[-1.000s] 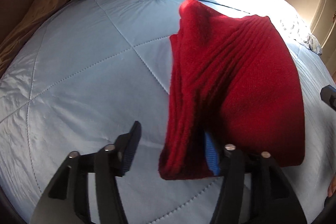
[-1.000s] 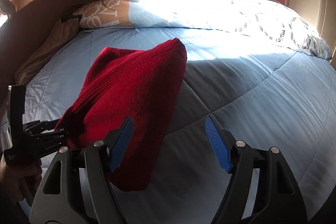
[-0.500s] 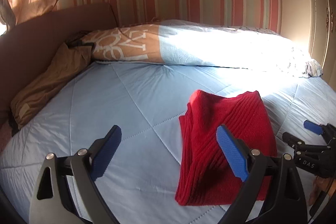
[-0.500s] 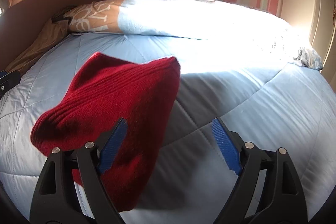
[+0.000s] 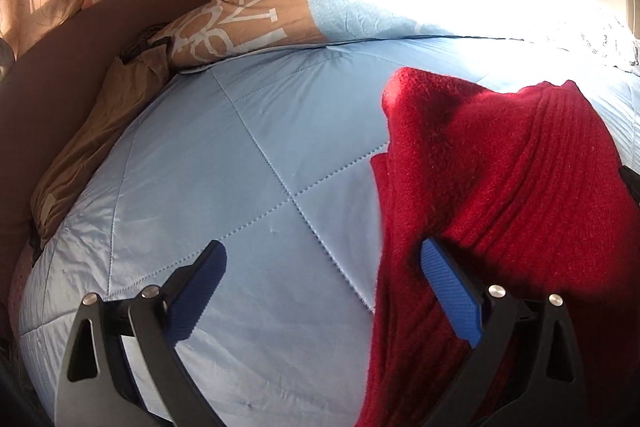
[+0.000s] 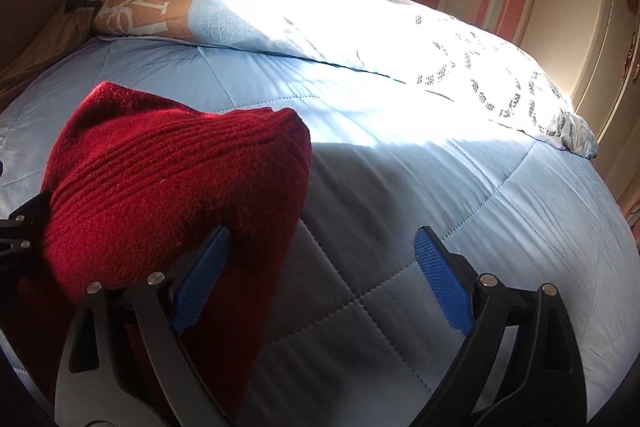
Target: Fold small clothes
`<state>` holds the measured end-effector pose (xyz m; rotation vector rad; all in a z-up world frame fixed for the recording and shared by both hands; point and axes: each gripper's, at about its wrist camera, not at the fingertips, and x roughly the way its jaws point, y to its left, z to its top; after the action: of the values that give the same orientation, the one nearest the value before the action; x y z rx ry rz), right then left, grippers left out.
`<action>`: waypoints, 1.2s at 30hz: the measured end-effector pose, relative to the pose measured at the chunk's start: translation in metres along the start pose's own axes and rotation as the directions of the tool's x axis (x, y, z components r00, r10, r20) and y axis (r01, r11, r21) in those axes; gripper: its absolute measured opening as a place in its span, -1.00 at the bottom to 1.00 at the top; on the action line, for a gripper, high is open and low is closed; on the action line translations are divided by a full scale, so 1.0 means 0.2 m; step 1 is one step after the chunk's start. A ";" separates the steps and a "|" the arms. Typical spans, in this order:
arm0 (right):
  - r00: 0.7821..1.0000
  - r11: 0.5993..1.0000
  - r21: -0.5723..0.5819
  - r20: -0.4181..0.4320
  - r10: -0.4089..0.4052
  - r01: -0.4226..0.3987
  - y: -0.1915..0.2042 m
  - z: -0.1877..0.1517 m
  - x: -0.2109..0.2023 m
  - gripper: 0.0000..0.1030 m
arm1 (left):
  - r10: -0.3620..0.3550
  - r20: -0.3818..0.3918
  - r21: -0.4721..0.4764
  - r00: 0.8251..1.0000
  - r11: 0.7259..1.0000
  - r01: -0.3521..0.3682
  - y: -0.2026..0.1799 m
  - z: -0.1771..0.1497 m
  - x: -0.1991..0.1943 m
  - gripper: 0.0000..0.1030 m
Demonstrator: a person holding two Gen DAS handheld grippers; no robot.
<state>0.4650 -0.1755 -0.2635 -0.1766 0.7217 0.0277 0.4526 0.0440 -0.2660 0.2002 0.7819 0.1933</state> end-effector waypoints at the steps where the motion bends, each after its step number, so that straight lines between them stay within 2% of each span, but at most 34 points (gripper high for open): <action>1: 1.000 1.000 -0.001 -0.016 0.004 -0.004 0.00 -0.01 0.03 0.86 | -0.003 0.009 0.005 1.000 1.000 0.003 0.00 -0.01 0.00 0.97; 4: 0.999 1.000 -0.012 -0.033 0.003 -0.003 0.00 0.00 0.07 0.94 | -0.028 0.016 0.001 0.999 1.000 0.028 0.01 -0.03 0.03 0.97; 7: 0.998 0.999 -0.018 -0.056 0.026 -0.027 -0.01 0.03 0.08 0.94 | -0.080 0.018 -0.017 0.997 0.997 0.080 0.03 -0.04 0.04 0.97; 10: 0.998 0.998 0.031 -0.042 0.049 -0.048 -0.05 0.05 0.00 0.94 | -0.127 0.016 -0.049 0.992 0.991 0.128 0.08 -0.03 0.01 0.97; 12: 0.991 0.987 0.101 -0.018 0.131 -0.128 -0.10 0.04 -0.10 0.94 | -0.146 0.038 -0.062 0.989 0.987 0.148 0.12 -0.03 -0.05 0.96; 15: 0.964 0.938 0.235 -0.013 0.266 -0.255 -0.19 -0.02 -0.21 0.93 | -0.182 0.090 -0.049 0.979 0.981 0.187 0.18 -0.04 -0.18 0.94; 17: 0.951 0.914 0.283 -0.020 0.309 -0.291 -0.22 -0.06 -0.25 0.90 | -0.228 0.109 -0.045 0.968 0.971 0.234 0.22 -0.06 -0.26 0.94; 18: 0.951 0.918 0.273 -0.031 0.306 -0.287 -0.21 -0.07 -0.27 0.88 | -0.257 0.101 -0.045 0.961 0.964 0.262 0.23 -0.06 -0.28 0.94; 20: 0.953 0.932 0.228 -0.049 0.300 -0.282 -0.16 -0.09 -0.29 0.73 | -0.335 0.068 -0.069 0.940 0.938 0.340 0.25 -0.08 -0.29 0.94; 22: 0.948 0.931 0.224 -0.065 0.310 -0.289 -0.13 -0.11 -0.30 0.69 | -0.402 0.054 -0.113 0.914 0.907 0.406 0.28 -0.11 -0.30 0.94; 24: 0.949 0.930 0.231 -0.068 0.309 -0.287 -0.12 -0.12 -0.31 0.69 | -0.489 0.028 -0.156 0.872 0.859 0.487 0.28 -0.12 -0.28 0.94; 25: 0.947 0.927 0.239 -0.068 0.314 -0.290 -0.12 -0.12 -0.31 0.69 | -0.515 0.015 -0.182 0.857 0.842 0.509 0.28 -0.12 -0.26 0.94; 27: 0.946 0.926 0.240 -0.071 0.317 -0.292 -0.11 -0.12 -0.31 0.69 | -0.579 -0.010 -0.229 0.815 0.795 0.562 0.26 -0.13 -0.23 0.94; 30: 0.944 0.925 0.239 -0.073 0.321 -0.296 -0.11 -0.12 -0.31 0.71 | -0.627 -0.061 -0.276 0.777 0.759 0.590 0.23 -0.13 -0.17 0.93; 32: 0.947 0.930 0.227 -0.075 0.313 -0.289 -0.11 -0.12 -0.32 0.71 | -0.619 -0.091 -0.273 0.780 0.769 0.578 0.20 -0.14 -0.14 0.92; 35: 0.944 0.930 0.218 -0.088 0.319 -0.295 -0.10 -0.12 -0.29 0.71 | -0.631 -0.138 -0.290 0.763 0.763 0.578 0.16 -0.17 -0.09 0.81; 36: 0.942 0.930 0.216 -0.092 0.321 -0.296 -0.09 -0.12 -0.28 0.71 | -0.628 -0.146 -0.296 0.765 0.765 0.571 0.15 -0.17 -0.07 0.80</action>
<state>0.4088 -0.1955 -0.2407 0.1313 0.8688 0.2468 0.4149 0.0734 -0.2726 -0.3170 1.0180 -0.3172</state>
